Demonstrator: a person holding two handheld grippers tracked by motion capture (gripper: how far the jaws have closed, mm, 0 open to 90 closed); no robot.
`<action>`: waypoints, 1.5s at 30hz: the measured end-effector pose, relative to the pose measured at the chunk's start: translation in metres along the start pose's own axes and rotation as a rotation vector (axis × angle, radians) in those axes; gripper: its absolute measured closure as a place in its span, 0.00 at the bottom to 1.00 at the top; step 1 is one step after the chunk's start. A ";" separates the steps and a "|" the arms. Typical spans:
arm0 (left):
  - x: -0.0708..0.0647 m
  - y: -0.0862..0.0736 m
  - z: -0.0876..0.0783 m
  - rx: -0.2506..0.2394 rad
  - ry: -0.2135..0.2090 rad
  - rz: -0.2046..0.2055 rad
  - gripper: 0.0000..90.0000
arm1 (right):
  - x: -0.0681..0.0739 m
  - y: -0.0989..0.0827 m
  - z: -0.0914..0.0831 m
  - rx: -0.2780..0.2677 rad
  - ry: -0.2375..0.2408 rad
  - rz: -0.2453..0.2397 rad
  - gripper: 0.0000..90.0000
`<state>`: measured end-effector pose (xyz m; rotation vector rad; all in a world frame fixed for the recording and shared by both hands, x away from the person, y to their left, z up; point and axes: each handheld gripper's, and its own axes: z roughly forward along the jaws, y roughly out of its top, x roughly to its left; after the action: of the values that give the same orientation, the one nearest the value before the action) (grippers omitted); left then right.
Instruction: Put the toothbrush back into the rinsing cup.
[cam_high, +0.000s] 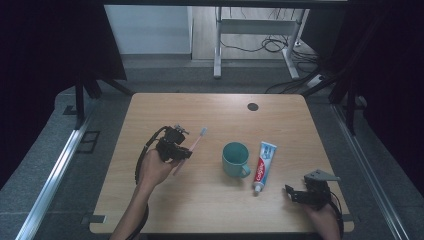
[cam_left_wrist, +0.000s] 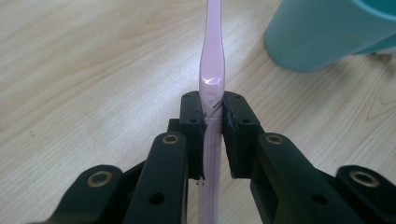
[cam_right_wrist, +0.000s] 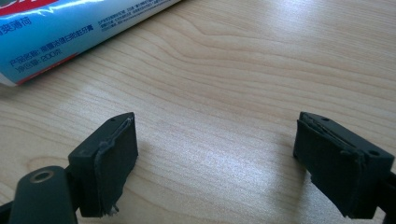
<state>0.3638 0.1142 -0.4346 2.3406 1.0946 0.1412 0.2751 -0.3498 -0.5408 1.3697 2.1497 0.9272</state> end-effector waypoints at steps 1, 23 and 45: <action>-0.001 0.000 -0.001 -0.013 0.006 0.010 0.88 | 0.000 0.000 0.000 0.000 0.000 0.000 0.15; -0.025 0.015 -0.019 -0.231 0.016 0.083 0.88 | 0.000 0.000 0.000 0.000 0.000 0.001 0.15; -0.052 0.044 -0.019 -0.377 -0.045 0.111 0.88 | 0.000 0.000 0.000 0.000 0.000 0.000 0.15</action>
<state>0.3537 0.0615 -0.3890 2.0534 0.8332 0.3069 0.2751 -0.3498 -0.5409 1.3693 2.1498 0.9278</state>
